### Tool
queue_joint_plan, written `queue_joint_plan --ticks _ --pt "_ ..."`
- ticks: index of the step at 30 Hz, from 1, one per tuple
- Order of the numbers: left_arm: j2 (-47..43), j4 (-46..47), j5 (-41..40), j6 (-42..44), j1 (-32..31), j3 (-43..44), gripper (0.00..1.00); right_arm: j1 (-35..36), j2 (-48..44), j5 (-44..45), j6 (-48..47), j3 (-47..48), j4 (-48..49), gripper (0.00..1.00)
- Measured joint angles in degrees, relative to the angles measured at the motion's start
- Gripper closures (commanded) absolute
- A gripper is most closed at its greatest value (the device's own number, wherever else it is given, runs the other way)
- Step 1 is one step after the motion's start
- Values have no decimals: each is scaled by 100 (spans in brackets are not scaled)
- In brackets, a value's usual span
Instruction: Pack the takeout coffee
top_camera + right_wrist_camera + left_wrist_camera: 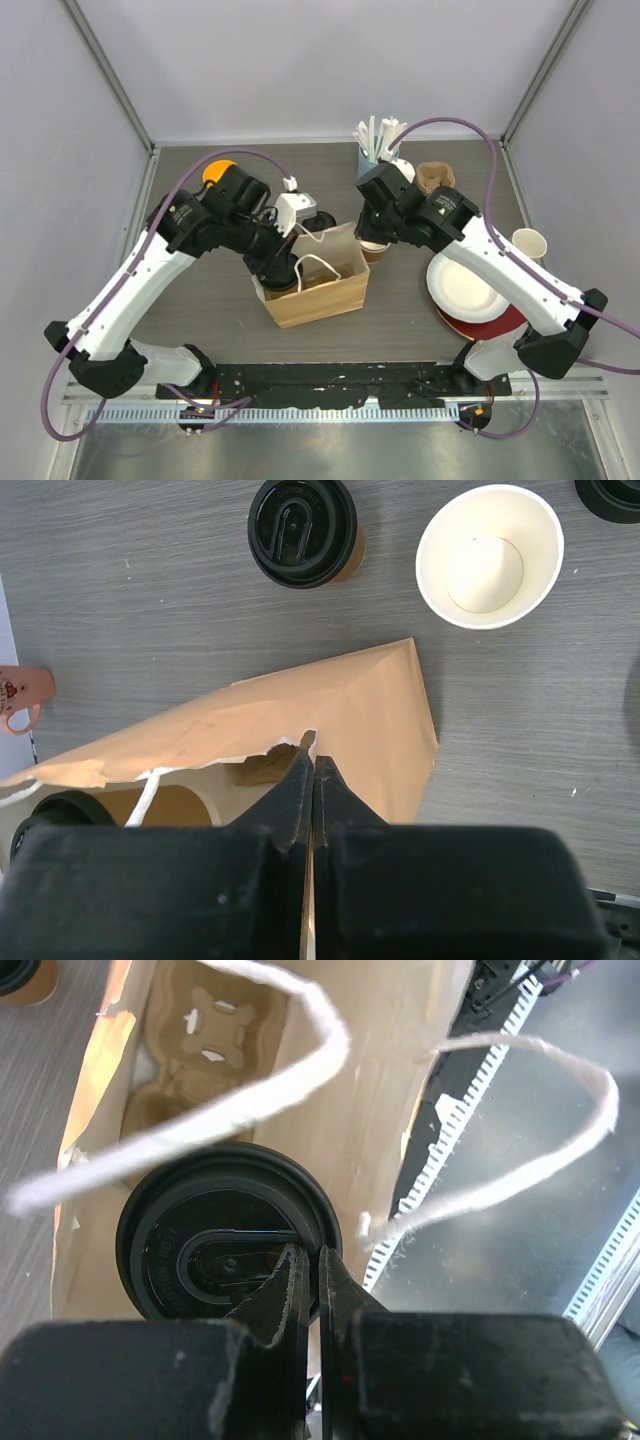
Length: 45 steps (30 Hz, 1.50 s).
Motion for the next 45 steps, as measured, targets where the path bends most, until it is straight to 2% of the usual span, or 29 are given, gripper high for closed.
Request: queue_joint_plan --ticks 7,12,21,32,38,45 --pt "109 391 -656 -431 -321 -101 100 0 -212 -31 -13 -313 127 99" --pt "291 693 -1067 -647 -846 -203 100 0 -337 -28 -17 -520 195 99" --pt "409 774 -1200 -763 -1010 92 100 0 -568 -26 -22 -708 247 99" --pt "332 1613 -1709 -487 -1010 -1268 100 0 -651 -72 -144 -833 369 99" --pt "-46 1862 -1797 -216 -905 -2000 100 0 -728 -120 -173 -914 448 99" --pt "175 1919 -1432 -46 -811 -2107 100 0 -737 -210 -260 -968 551 99"
